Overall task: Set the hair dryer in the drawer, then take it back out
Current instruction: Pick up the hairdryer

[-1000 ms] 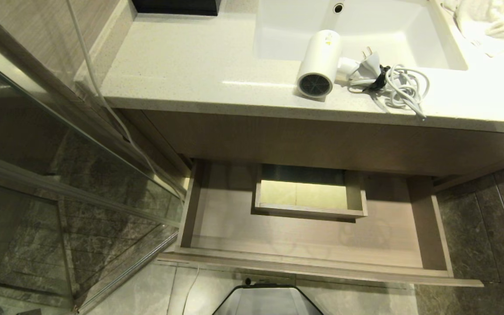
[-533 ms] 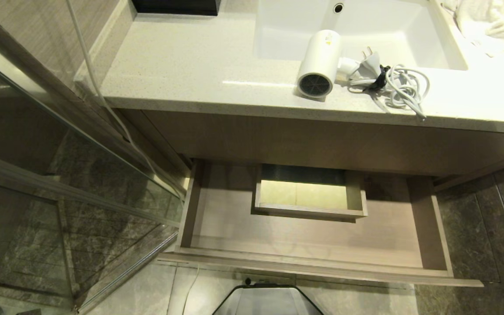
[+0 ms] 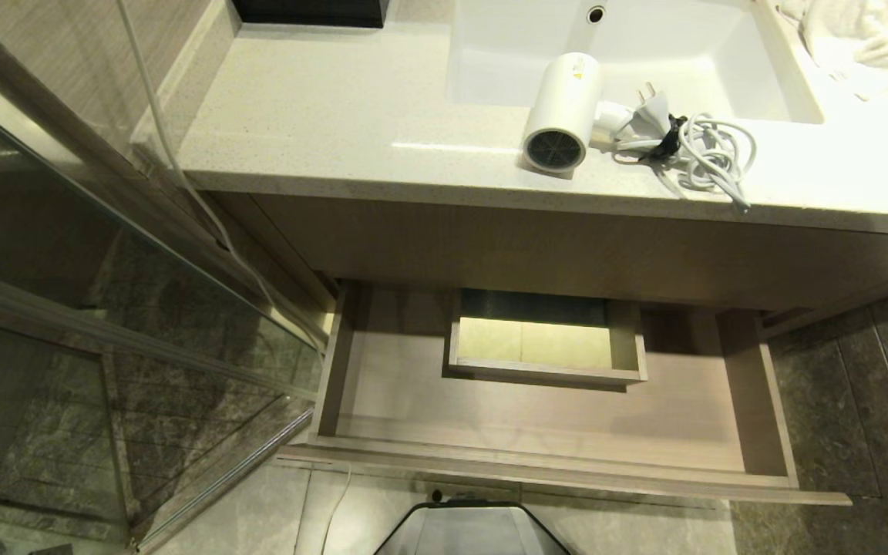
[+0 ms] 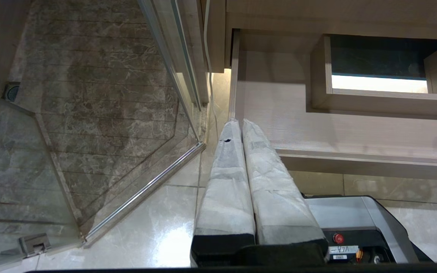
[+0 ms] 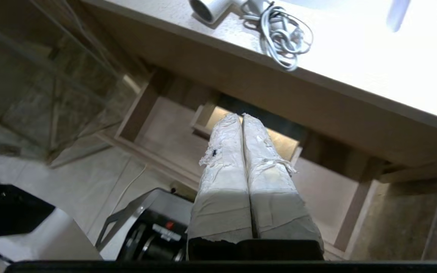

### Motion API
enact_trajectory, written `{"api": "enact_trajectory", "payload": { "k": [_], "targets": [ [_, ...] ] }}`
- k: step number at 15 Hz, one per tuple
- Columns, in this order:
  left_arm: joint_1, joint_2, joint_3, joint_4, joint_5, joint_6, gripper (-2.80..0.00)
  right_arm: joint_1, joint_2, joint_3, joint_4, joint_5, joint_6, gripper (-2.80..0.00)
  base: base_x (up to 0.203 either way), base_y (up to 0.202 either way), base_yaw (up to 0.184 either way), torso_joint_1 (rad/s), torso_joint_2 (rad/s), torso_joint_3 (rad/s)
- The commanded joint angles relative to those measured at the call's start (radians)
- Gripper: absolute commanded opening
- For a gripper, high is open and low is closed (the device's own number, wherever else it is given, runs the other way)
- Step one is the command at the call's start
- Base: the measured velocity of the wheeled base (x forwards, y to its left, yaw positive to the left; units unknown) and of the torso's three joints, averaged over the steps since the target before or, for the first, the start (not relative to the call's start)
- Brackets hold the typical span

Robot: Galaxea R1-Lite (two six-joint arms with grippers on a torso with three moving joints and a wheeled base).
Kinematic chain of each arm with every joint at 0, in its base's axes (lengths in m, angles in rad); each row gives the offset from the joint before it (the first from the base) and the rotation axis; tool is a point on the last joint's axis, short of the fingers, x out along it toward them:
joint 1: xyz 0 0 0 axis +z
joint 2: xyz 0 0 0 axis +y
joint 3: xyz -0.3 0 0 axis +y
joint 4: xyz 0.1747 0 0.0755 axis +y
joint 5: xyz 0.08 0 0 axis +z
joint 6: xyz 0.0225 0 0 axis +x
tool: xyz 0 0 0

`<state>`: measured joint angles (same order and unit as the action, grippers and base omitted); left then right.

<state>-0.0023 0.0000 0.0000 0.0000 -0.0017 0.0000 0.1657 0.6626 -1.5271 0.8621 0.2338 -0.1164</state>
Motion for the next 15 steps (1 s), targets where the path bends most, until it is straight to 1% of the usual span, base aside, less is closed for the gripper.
{"api": "enact_trajectory", "payload": {
  "k": [1, 2, 3, 4, 5, 6, 7, 9, 10, 13, 14, 15],
  "targets": [
    [-0.001, 0.000, 0.001, 0.000, 0.000, 0.000, -2.80, 0.013, 0.327, -0.204, 0.050, 0.062, -0.017, -2.80, 0.000, 0.000, 0.000, 0.000, 0.00, 0.000],
    [0.000, 0.000, 0.000, 0.000, 0.000, 0.000, -2.80, 0.017, 0.408, -0.270, 0.066, 0.095, -0.053, -2.80, 0.000, 0.000, 0.000, 0.000, 0.00, 0.000],
    [0.000, 0.000, 0.002, 0.000, 0.000, 0.000, -2.80, 0.020, 0.473, -0.312, 0.078, 0.135, -0.129, -2.80, 0.000, 0.000, 0.000, 0.000, 0.00, 0.000],
    [-0.001, 0.000, 0.002, 0.000, 0.000, 0.000, -2.80, 0.021, 0.520, -0.331, 0.090, 0.192, -0.255, -2.80, 0.000, 0.000, 0.000, 0.000, 0.00, 0.000],
    [0.001, 0.000, 0.001, 0.000, 0.000, 0.000, -2.80, 0.020, 0.562, -0.342, 0.105, 0.259, -0.338, -2.80, 0.000, 0.000, 0.000, 0.000, 0.00, 0.000],
    [-0.001, 0.000, 0.002, 0.000, 0.000, 0.000, -2.80, 0.016, 0.587, -0.355, 0.115, 0.308, -0.372, -2.80, 0.000, 0.000, 0.000, 0.000, 0.00, 0.000],
    [0.001, 0.000, 0.000, 0.000, 0.000, 0.000, -2.80, 0.011, 0.598, -0.355, 0.128, 0.314, -0.378, 0.00, 0.000, 0.000, 0.000, 0.000, 0.00, 0.000],
    [0.001, 0.000, 0.001, 0.000, 0.000, 0.000, -2.80, 0.009, 0.629, -0.362, 0.175, 0.308, -0.404, 0.00, 0.000, 0.000, 0.000, 0.000, 0.00, 0.000],
    [-0.001, 0.000, 0.002, 0.000, 0.000, 0.000, -2.80, -0.001, 0.641, -0.363, 0.175, 0.305, -0.422, 0.00, 0.000, 0.000, 0.000, 0.000, 0.00, 0.000],
    [-0.001, 0.000, 0.000, 0.000, 0.000, 0.000, -2.80, -0.069, 0.664, -0.373, 0.132, 0.302, -0.435, 0.00, 0.000, 0.000, 0.000, 0.000, 0.00, 0.000],
    [-0.001, 0.000, 0.001, 0.000, 0.000, 0.000, -2.80, -0.095, 0.670, -0.373, 0.134, 0.298, -0.470, 0.00, 0.000, 0.000, 0.000, 0.000, 0.00, 0.000],
    [0.000, 0.000, 0.001, 0.000, 0.000, 0.000, -2.80, -0.122, 0.682, -0.369, 0.153, 0.267, -0.525, 0.00, 0.000, 0.000, 0.000, 0.000, 0.00, 0.000]
  ]
}}
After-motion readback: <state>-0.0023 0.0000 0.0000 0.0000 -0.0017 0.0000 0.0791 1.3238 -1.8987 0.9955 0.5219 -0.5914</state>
